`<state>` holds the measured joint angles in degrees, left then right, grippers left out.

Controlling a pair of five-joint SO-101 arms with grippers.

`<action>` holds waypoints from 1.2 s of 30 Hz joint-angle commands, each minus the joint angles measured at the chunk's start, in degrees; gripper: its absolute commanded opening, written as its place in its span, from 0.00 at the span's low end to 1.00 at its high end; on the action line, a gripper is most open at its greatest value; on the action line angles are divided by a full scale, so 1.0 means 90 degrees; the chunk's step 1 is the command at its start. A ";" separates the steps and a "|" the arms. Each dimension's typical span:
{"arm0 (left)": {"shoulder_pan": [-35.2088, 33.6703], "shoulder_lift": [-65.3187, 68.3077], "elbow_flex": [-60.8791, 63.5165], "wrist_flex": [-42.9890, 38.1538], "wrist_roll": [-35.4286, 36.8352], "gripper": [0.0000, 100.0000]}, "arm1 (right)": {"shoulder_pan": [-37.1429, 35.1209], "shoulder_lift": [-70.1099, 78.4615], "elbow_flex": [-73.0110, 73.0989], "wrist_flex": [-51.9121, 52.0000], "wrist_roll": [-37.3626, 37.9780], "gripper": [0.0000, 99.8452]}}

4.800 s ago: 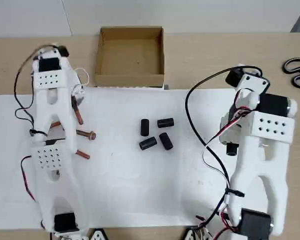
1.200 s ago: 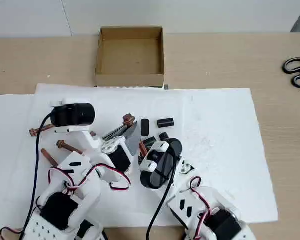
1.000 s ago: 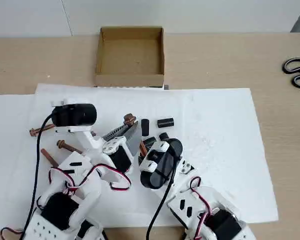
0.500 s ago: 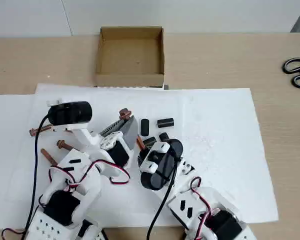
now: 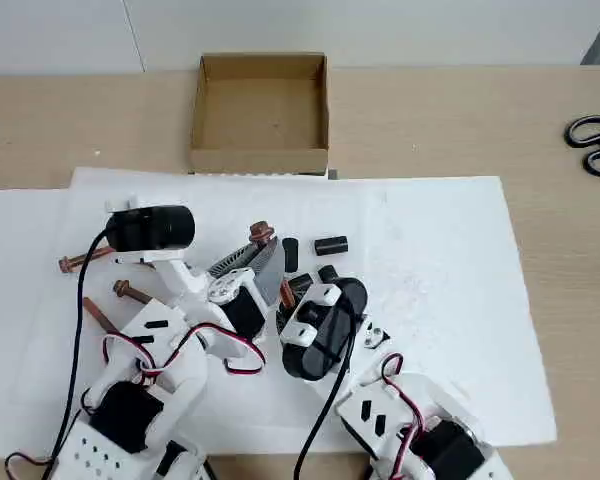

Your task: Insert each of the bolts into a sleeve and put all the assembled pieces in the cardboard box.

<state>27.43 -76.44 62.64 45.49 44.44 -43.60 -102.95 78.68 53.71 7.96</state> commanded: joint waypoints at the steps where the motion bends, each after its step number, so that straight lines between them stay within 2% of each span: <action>1: 0.0059 -0.0059 -0.0054 0.0010 -0.0039 0.00 | -0.0005 -0.0044 -0.0322 -0.0171 0.0059 0.00; 7: 0.0254 -0.0059 -0.0034 0.0440 -0.0059 0.00 | 0.0005 -0.0044 -0.0332 -0.0181 0.0068 0.00; 10: 0.0537 -0.0068 -0.0073 0.0908 -0.0400 0.00 | 0.0181 -0.0044 -0.0322 -0.0181 0.0059 0.00; 15: 0.0586 -0.0078 -0.0376 0.1319 -0.0596 0.00 | 0.0298 -0.0044 -0.0322 -0.0181 0.0049 0.00; 20: 0.0615 -0.0068 -0.0630 0.1504 -0.0606 0.00 | 0.0298 -0.0044 -0.0322 -0.0181 0.0039 0.00; 31: 0.0635 -0.0059 -0.0103 0.1641 -0.0830 0.00 | 0.0298 -0.0034 -0.0498 -0.0405 0.0078 0.00; 36: 0.1368 -0.0059 -0.0103 0.2012 -0.0830 0.00 | 0.0298 -0.0034 -0.0498 -0.0425 0.0078 0.00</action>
<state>36.13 -76.88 61.67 60.97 37.41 -41.58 -102.86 78.86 52.22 8.22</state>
